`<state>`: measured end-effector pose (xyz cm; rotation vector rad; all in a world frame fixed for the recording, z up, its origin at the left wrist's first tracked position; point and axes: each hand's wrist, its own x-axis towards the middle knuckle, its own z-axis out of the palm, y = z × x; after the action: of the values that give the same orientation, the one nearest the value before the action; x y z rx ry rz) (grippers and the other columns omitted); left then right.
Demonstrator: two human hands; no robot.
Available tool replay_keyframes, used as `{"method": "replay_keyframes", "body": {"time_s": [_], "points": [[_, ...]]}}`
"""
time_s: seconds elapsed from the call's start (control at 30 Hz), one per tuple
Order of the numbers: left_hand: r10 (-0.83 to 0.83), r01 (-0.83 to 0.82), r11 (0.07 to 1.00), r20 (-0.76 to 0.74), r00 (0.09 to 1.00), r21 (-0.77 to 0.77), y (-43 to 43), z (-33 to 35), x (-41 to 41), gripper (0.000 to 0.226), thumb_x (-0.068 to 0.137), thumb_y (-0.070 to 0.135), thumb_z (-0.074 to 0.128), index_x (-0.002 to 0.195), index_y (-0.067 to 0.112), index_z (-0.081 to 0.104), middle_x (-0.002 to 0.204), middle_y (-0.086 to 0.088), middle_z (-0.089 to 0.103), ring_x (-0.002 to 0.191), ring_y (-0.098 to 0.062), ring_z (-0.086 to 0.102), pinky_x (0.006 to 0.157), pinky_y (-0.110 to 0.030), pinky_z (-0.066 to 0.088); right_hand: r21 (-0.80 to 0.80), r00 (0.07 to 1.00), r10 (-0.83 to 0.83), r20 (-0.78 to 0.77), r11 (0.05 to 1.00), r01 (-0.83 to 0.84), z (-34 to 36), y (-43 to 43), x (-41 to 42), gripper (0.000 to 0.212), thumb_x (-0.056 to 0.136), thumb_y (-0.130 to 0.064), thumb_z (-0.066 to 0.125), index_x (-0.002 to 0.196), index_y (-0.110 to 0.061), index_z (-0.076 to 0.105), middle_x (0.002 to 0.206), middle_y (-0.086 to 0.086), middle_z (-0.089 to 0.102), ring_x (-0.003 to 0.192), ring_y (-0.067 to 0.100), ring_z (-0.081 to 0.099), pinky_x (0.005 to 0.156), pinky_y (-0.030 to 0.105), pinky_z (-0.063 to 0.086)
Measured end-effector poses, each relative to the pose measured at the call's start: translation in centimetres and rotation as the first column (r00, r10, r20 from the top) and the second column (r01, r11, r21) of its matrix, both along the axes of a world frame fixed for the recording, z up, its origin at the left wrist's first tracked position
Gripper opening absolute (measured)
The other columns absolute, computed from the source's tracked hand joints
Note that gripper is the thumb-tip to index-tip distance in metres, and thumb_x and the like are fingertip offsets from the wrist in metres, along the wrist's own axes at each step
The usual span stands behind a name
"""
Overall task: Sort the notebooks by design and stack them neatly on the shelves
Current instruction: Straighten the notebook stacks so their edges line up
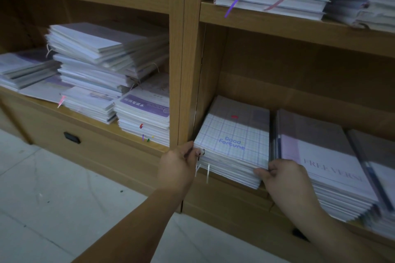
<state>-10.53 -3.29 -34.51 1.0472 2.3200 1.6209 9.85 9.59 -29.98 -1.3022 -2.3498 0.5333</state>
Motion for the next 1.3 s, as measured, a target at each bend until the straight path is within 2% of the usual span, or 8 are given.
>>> {"method": "replay_keyframes", "body": {"time_s": [0.17,0.33,0.47,0.67,0.8,1.0,1.1,1.3], "points": [[-0.013,0.005,0.994,-0.07,0.997,-0.11,-0.5,-0.4,-0.1,0.014,0.1,0.031,0.055,0.104,0.028,0.068,0.082,0.006,0.072,0.078,-0.014,0.068,0.066,-0.04,0.057,0.007,1.0,0.012,-0.018,1.0,-0.012,0.0,0.1,0.2,0.044,0.09,-0.033,0.075,0.053,-0.02,0.054,0.046,-0.004,0.053,0.047,0.012,0.054,0.049,0.029,0.043],[0.073,-0.093,0.966,-0.09,0.993,-0.243,-2.2,0.4,2.4,0.007,0.092,0.019,0.062,0.093,0.023,0.067,0.075,0.002,0.068,0.073,-0.023,0.066,0.066,-0.035,0.054,-0.034,0.998,0.04,0.058,0.999,-0.038,1.0,-0.2,3.0,0.024,0.091,-0.048,0.068,0.077,-0.029,0.073,0.073,-0.014,0.07,0.075,0.006,0.066,0.071,0.037,0.059],[-0.097,0.079,0.966,-0.06,0.994,-0.245,-1.3,0.7,7.0,0.012,0.087,0.016,0.063,0.085,0.026,0.071,0.075,0.01,0.07,0.07,-0.009,0.066,0.066,-0.033,0.056,0.05,0.964,0.053,0.26,0.996,-0.068,1.5,0.2,7.5,0.033,0.09,-0.058,0.06,0.08,-0.028,0.071,0.075,-0.011,0.069,0.075,0.007,0.065,0.07,0.037,0.059],[-0.365,0.34,0.913,-0.08,0.927,-0.226,3.0,-0.7,12.7,0.019,0.082,0.024,0.055,0.093,0.018,0.069,0.087,0.003,0.07,0.082,-0.014,0.066,0.074,-0.037,0.056,-0.063,0.967,-0.032,0.254,0.997,0.05,1.6,2.3,13.0,0.038,0.09,-0.054,0.065,0.07,-0.022,0.065,0.065,-0.004,0.067,0.067,0.008,0.065,0.069,0.038,0.059],[-0.374,0.355,0.908,-0.048,0.926,-0.224,5.6,-2.3,14.3,0.012,0.082,0.027,0.052,0.081,0.018,0.06,0.073,0.004,0.063,0.071,-0.013,0.062,0.066,-0.037,0.053,-0.259,0.968,-0.187,0.167,0.939,0.226,1.1,4.1,15.9,0.05,0.091,-0.044,0.069,0.061,-0.006,0.056,0.059,0.015,0.056,0.071,0.022,0.069,0.079,0.035,0.055],[-0.328,0.304,0.915,-0.052,0.943,-0.265,7.9,-3.8,14.9,0.027,0.093,0.028,0.06,0.071,0.021,0.047,0.06,0.005,0.052,0.06,-0.018,0.052,0.056,-0.033,0.032,-0.171,0.944,-0.177,0.279,0.958,0.231,-2.4,5.3,17.8,0.035,0.093,-0.052,0.06,0.082,-0.019,0.069,0.068,-0.005,0.066,0.063,0.007,0.064,0.061,0.029,0.056],[-0.278,0.237,0.932,-0.12,0.953,-0.276,8.4,-4.0,15.3,0.04,0.096,0.029,0.06,0.064,0.024,0.037,0.054,0.006,0.042,0.057,-0.021,0.048,0.056,-0.033,0.025,-0.1,0.931,-0.182,0.318,0.969,0.224,-2.9,5.6,18.3,0.037,0.097,-0.053,0.055,0.076,-0.023,0.06,0.067,-0.004,0.061,0.061,0.007,0.06,0.051,0.026,0.045],[-0.322,0.3,0.932,-0.085,0.943,-0.201,8.2,-5.0,15.7,0.018,0.096,0.022,0.058,0.078,0.022,0.054,0.061,0.006,0.055,0.056,-0.01,0.052,0.053,-0.03,0.034,-0.118,0.966,-0.172,0.192,0.973,0.197,-5.0,5.7,19.1,0.028,0.095,-0.052,0.057,0.094,-0.025,0.062,0.087,-0.004,0.069,0.079,0.013,0.066,0.071,0.04,0.058]]}}
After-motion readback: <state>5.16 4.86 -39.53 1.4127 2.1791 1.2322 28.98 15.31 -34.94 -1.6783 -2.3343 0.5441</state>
